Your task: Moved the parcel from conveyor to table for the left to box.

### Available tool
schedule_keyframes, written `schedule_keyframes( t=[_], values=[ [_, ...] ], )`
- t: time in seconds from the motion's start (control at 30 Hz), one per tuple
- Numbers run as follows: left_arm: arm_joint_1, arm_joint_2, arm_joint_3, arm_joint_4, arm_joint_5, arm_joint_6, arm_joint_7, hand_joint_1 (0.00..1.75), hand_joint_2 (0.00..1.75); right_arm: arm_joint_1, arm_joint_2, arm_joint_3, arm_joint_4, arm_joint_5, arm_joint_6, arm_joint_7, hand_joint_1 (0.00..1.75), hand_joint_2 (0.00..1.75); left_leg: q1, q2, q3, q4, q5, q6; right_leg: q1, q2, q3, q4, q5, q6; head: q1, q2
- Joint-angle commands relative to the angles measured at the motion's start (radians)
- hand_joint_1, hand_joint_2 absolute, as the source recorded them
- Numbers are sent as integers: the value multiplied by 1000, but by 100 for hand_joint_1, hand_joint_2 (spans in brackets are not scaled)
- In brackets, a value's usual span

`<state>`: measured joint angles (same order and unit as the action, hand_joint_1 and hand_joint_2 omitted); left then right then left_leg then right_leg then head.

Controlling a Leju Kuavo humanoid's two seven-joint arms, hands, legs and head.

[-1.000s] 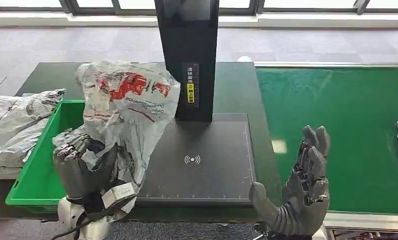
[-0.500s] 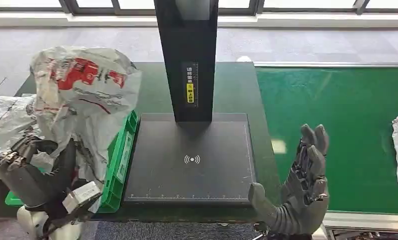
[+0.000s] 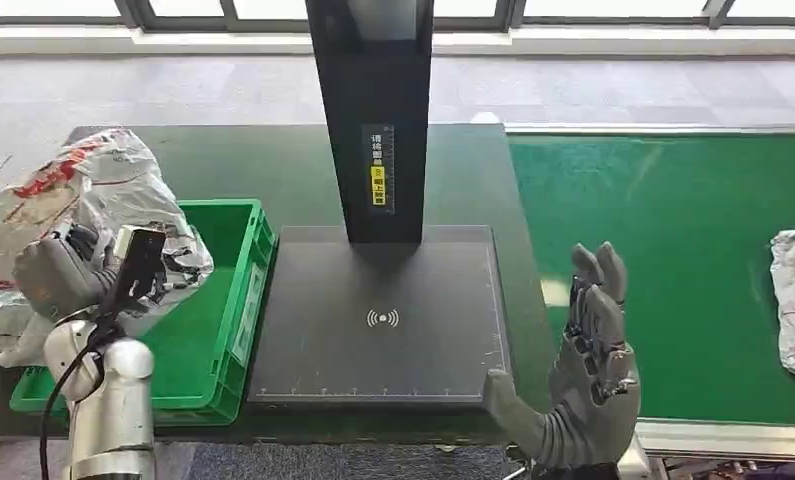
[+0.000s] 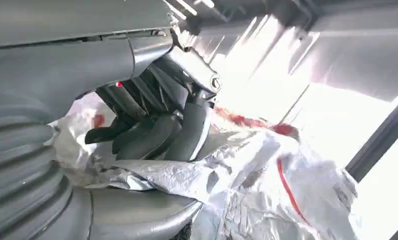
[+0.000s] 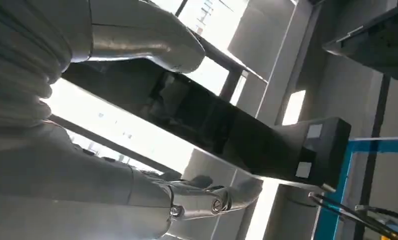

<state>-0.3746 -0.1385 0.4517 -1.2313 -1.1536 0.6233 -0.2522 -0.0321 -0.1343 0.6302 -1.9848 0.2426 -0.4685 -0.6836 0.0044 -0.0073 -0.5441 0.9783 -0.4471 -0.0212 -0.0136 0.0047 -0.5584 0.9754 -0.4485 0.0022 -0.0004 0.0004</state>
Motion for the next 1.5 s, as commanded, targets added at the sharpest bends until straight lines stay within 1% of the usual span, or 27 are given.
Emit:
schedule_keyframes(
  t=[0.03,0.13,0.2,0.23,0.27,0.3,0.4,0.43,0.47,0.53,0.57,0.6,0.67,0.7,0.73,0.9,0.93,1.0,1.03,1.13,1.23,1.33,1.4,1.43,1.47,1.5],
  values=[
    [-228,117,-7,494,-45,0,81,175,175,-8,95,-92,24,-5,86,-15,0,175,0,-4,-2,0,1,0,0,-5,-1,0,0,-1,0,0],
    [-227,124,-4,510,-36,15,71,175,175,-8,102,-100,28,-8,92,-15,0,175,0,-1,-2,0,1,0,0,-2,-1,0,0,0,0,0],
    [-215,124,8,495,-18,50,73,175,175,0,122,-131,37,-19,125,-15,0,175,1,-1,-2,0,0,0,1,-1,-1,0,0,-1,0,0],
    [-199,118,15,457,2,72,61,115,175,0,130,-141,39,-17,141,-15,0,175,1,-1,-3,0,1,0,2,-2,-2,0,0,-1,0,0],
    [-186,116,14,425,11,74,54,0,175,-2,134,-147,41,-15,148,-15,0,175,1,0,-3,0,1,0,1,-1,-2,0,0,-1,0,0],
    [-165,109,18,364,5,75,51,0,175,-5,138,-152,44,-15,154,-15,0,175,1,1,-4,1,0,0,2,0,-4,0,1,-1,0,0],
    [-159,107,21,345,-6,75,57,0,175,-7,139,-155,45,-15,157,-15,0,175,1,2,-5,1,0,0,3,1,-4,0,1,-1,0,0],
    [-159,107,21,345,-6,75,57,0,0,-7,139,-155,45,-15,157,-15,0,175,1,0,-5,1,0,0,2,0,-4,0,0,0,0,0],
    [-147,95,39,286,-9,75,47,0,0,-11,142,-159,48,-16,161,-15,0,175,1,0,-5,1,0,0,3,-1,-4,0,1,0,0,0],
    [-128,67,95,194,24,75,-14,0,0,-18,146,-164,55,-19,171,-15,0,175,1,1,-5,1,0,0,2,0,-4,0,1,0,0,0],
    [-110,22,176,94,41,75,-98,0,0,-24,151,-163,59,-22,179,-15,0,175,1,1,-6,1,0,0,2,1,-4,0,1,0,0,0],
    [-98,7,199,83,87,75,-154,0,0,-26,151,-161,60,-22,176,-15,0,175,2,4,-7,2,-1,0,3,3,-6,1,1,0,0,0],
    [-61,-37,233,-7,86,75,-199,0,0,-25,147,-154,55,-24,174,-15,0,175,1,4,-6,1,0,0,2,3,-5,0,1,0,0,0],
    [-49,-74,285,-95,34,75,-220,0,0,-27,146,-149,53,-29,179,-15,0,175,1,3,-5,0,-1,0,2,2,-4,0,1,0,0,0],
    [-36,-85,285,-103,31,75,-235,0,0,-28,146,-148,54,-28,176,-15,0,175,1,3,-5,0,-1,0,2,2,-4,-1,0,0,0,0],
    [-29,-86,271,-94,41,75,-242,0,0,-26,145,-147,52,-25,172,-15,0,175,1,2,-5,0,0,0,2,1,-4,0,0,0,0,0],
    [-33,-87,251,-78,51,75,-244,0,0,-24,144,-148,49,-23,169,-15,0,175,1,2,-5,0,0,0,2,1,-4,0,0,0,0,0],
    [-19,-100,245,-111,40,75,-243,0,0,-22,138,-144,46,-26,167,-15,0,175,1,3,-6,1,0,0,2,2,-5,0,0,0,0,0],
    [-5,-104,230,-122,62,75,-239,0,0,-24,138,-144,46,-27,168,-15,0,175,0,1,-6,0,0,0,2,0,-4,0,0,0,0,0],
    [33,-122,220,-183,42,75,-233,0,0,-32,138,-140,49,-28,170,-15,0,175,1,2,-7,0,0,0,2,1,-5,-1,1,0,0,0],
    [39,-137,230,-207,-28,75,-200,0,0,-36,142,-142,56,-28,175,-15,0,175,0,2,-5,0,0,0,2,1,-4,0,0,0,0,0],
    [36,-140,236,-205,-9,75,-208,0,0,-37,143,-143,56,-27,176,-15,0,175,1,1,-6,0,0,0,2,0,-5,-1,0,0,0,0],
    [41,-134,223,-203,106,75,-252,0,0,-35,143,-143,53,-24,172,-15,0,175,0,1,-6,0,0,0,1,0,-5,0,0,0,0,0],
    [58,-132,212,-222,208,75,-291,0,0,-34,141,-142,52,-24,169,-15,0,175,1,2,-6,0,0,0,2,1,-5,-1,1,0,0,0],
    [79,-130,176,-239,297,75,-320,0,0,-33,144,-146,54,-19,165,-15,0,175,0,1,-6,0,0,0,1,0,-4,0,0,0,0,0],
    [94,-129,162,-257,331,75,-340,0,0,-31,143,-145,52,-19,163,-15,0,175,0,1,-6,0,0,0,1,1,-4,0,0,0,0,0]
  ],
)
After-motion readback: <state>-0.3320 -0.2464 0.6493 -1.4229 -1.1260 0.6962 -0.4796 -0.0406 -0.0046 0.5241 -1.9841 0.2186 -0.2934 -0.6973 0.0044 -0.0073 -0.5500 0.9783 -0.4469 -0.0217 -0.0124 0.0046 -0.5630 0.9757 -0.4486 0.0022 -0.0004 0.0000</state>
